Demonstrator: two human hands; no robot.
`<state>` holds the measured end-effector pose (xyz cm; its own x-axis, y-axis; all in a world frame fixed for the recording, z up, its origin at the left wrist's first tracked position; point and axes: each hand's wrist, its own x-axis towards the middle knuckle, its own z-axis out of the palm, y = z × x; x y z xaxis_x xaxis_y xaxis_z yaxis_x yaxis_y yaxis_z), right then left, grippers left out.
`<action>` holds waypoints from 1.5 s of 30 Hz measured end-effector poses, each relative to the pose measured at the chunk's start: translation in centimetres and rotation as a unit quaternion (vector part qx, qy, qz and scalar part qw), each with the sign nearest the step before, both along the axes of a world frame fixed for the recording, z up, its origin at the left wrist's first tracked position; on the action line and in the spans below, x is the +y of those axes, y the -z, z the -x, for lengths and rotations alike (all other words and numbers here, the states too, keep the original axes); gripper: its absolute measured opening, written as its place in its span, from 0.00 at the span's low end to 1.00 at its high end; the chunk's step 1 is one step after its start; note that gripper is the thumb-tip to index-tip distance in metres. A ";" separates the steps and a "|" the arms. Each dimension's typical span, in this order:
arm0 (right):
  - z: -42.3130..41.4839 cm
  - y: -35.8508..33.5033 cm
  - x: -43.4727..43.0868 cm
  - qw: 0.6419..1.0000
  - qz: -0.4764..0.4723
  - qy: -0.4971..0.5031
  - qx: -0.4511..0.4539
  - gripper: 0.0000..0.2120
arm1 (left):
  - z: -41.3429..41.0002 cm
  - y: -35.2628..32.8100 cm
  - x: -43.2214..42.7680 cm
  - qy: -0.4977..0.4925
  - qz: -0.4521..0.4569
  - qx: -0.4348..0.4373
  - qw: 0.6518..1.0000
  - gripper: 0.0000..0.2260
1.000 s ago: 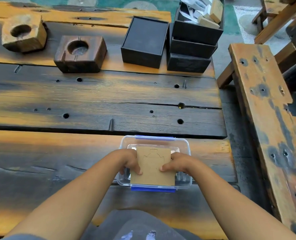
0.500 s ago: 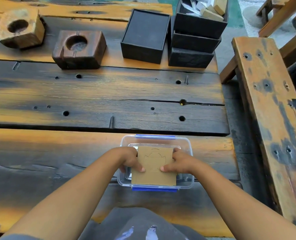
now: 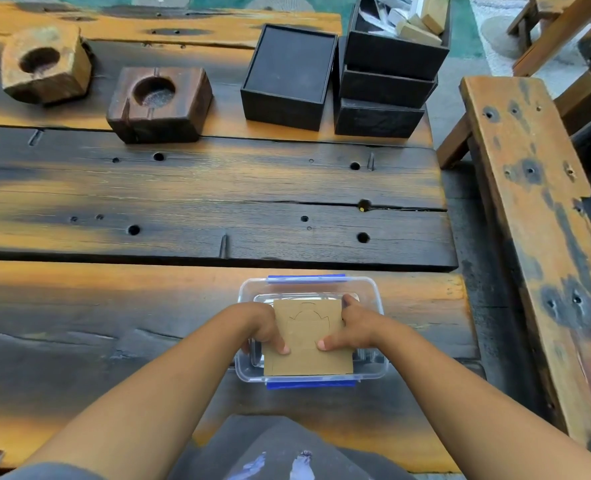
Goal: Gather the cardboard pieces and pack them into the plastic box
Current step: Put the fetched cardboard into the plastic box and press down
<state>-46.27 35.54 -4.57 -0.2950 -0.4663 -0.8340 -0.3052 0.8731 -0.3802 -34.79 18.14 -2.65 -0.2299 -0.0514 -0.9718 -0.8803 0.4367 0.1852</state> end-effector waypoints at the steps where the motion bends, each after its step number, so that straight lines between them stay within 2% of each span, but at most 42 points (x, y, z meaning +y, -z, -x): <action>1: 0.1 0.1 0.0 1.000 -0.005 -0.006 0.002 0.45 | 0.1 -0.1 -0.1 -0.003 -0.004 -0.002 1.000 0.33; 6: 0.4 0.5 0.5 0.998 0.036 0.039 -0.037 0.33 | 0.1 -0.3 -0.6 -0.040 -0.019 0.002 0.999 0.34; 9: 0.2 0.7 0.9 0.997 0.051 0.051 -0.033 0.36 | -0.2 0.1 -0.1 -0.018 -0.011 -0.007 1.000 0.36; 13: 0.1 0.6 0.5 1.000 0.005 -0.030 0.004 0.45 | -0.4 0.4 0.7 0.030 0.022 -0.012 0.999 0.36; 16: 0.2 0.5 0.4 0.999 -0.007 -0.043 0.021 0.48 | -0.2 0.4 0.7 0.037 0.028 -0.016 0.999 0.36; 21: -0.4 0.6 0.9 0.998 -0.016 -0.057 0.014 0.46 | -0.6 0.4 0.8 0.083 0.037 -0.008 0.996 0.35; 26: -0.5 0.7 0.5 1.000 -0.013 -0.010 0.011 0.48 | 0.1 0.5 0.3 0.129 0.038 -0.014 0.991 0.34; 32: 1.1 0.1 -1.4 1.000 -0.011 0.014 0.013 0.45 | 2.3 0.7 -1.6 0.134 0.059 -0.029 0.989 0.41; 37: 3.3 -0.4 -2.8 0.999 -0.018 0.006 0.030 0.46 | 4.2 0.7 -2.7 0.139 0.090 -0.003 0.986 0.42; 40: 4.1 -0.3 -3.3 0.999 -0.028 -0.005 0.033 0.47 | 5.0 0.8 -3.4 0.112 0.068 -0.001 0.991 0.43; 45: 4.3 0.2 -3.4 0.999 -0.029 -0.012 0.026 0.46 | 5.0 1.6 -3.7 0.135 0.051 0.002 0.990 0.37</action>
